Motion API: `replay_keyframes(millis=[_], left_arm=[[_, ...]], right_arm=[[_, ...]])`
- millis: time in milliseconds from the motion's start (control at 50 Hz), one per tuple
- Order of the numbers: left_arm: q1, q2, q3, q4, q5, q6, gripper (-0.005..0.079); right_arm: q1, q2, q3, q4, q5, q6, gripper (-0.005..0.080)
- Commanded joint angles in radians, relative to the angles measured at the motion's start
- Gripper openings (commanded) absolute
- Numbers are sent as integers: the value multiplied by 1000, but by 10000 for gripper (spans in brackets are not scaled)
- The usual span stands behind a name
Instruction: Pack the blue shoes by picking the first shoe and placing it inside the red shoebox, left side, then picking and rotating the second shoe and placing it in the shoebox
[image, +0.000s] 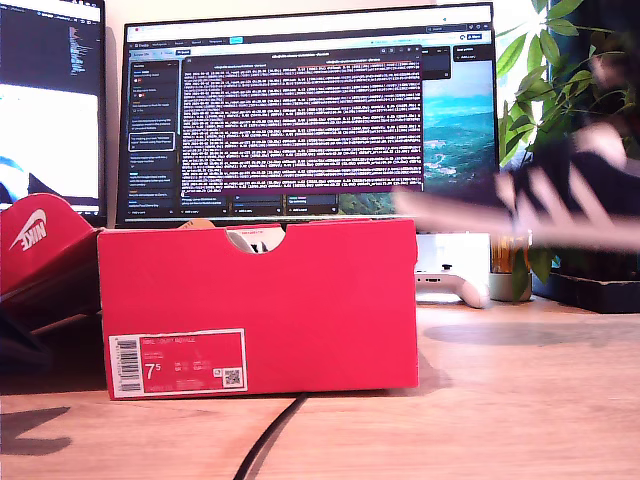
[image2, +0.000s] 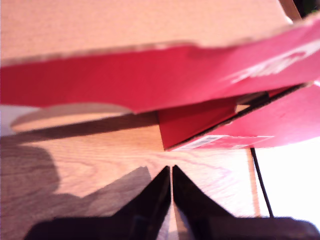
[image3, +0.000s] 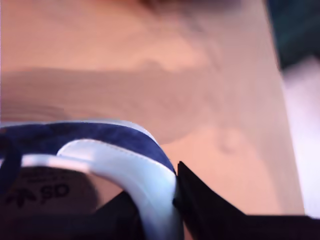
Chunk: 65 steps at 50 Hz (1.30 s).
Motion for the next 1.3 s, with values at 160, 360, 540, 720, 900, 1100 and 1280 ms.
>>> replay_keyframes(millis=[160,360,540,720,900,1100,1280], left_arm=[[-1,9,-24,4,0,4,-20],[-1,9,-24,4,0,4,-20],[-1,9,-24,3,-1,4,-20],[-1,9,-24,4,0,4,-20],[-1,9,-24,5,0,4,-20],[-1,9,-23,98,-23,3,-20],[-1,9,-18,229,-23,1,-20]], right_arm=[[8,-16,190,88,-238,-82,-13],[65,-16,220,309,-418,-127,-13],[159,-16,220,484,-433,-312,-13],[249,-10,220,651,-369,-420,-13],[315,6,220,724,-339,-587,-13],[378,43,220,748,-323,-729,-13],[408,94,220,745,-280,-800,-13]])
